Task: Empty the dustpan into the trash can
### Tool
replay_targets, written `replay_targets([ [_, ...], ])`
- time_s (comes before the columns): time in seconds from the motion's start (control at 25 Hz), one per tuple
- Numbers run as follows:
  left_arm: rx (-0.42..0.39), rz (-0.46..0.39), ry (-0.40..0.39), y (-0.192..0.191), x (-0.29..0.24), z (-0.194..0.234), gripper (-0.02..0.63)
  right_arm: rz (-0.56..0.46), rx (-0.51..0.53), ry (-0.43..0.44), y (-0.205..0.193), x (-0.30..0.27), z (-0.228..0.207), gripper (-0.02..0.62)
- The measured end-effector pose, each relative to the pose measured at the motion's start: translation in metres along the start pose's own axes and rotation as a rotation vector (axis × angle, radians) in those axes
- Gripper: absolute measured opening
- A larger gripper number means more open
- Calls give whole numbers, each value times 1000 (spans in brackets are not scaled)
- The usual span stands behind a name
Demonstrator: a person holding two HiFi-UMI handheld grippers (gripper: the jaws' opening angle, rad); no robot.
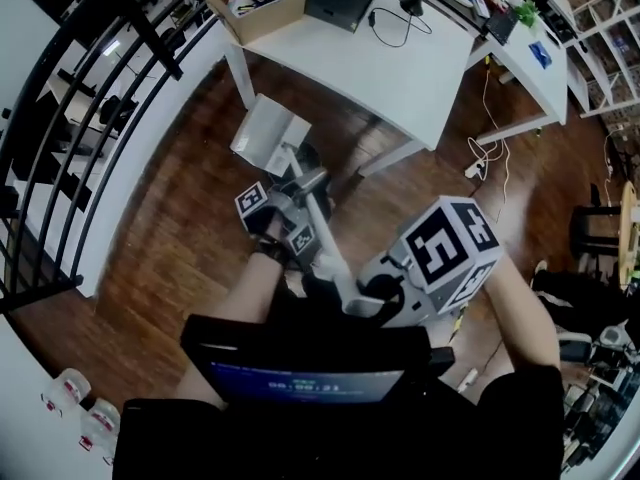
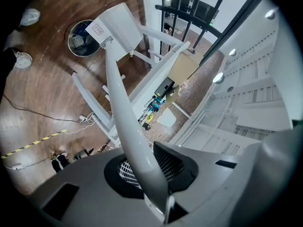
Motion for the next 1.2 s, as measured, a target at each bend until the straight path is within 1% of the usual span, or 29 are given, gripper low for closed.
replay_targets([
  [0.12, -30, -18, 29, -10, 4, 1, 46, -62, 63, 27, -15, 5, 10, 69],
  [0.32, -95, -43, 83, -22, 11, 4, 57, -157, 117, 59, -37, 15, 26, 69],
  [0.44, -121, -66, 108, -27, 20, 13, 58, -184, 139, 76, -52, 17, 33, 69],
  [0.56, -118, -108, 124, -32, 32, 23, 58, -194, 159, 106, -62, 20, 38, 72],
  [0.8, -115, -204, 117, -28, 68, 30, 64, -196, 191, 194, -66, 17, 33, 72],
  [0.92, -121, -233, 126, -21, 92, 33, 72, -191, 191, 207, -60, 5, 27, 72],
  [1.0, -118, -257, 113, -15, 108, 35, 75, -185, 193, 214, -55, -3, 22, 72],
  [1.08, -117, -273, 94, -11, 121, 35, 82, -184, 197, 235, -50, -9, 18, 73],
  [1.2, -125, -271, 73, -6, 139, 32, 100, -196, 193, 267, -38, -16, 15, 75],
])
Point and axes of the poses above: the fingertips, and each gripper's own axes: x backward along the fingers, z to its left, y out of its top, the point moved 7 cm from there along x, backward along the fingers
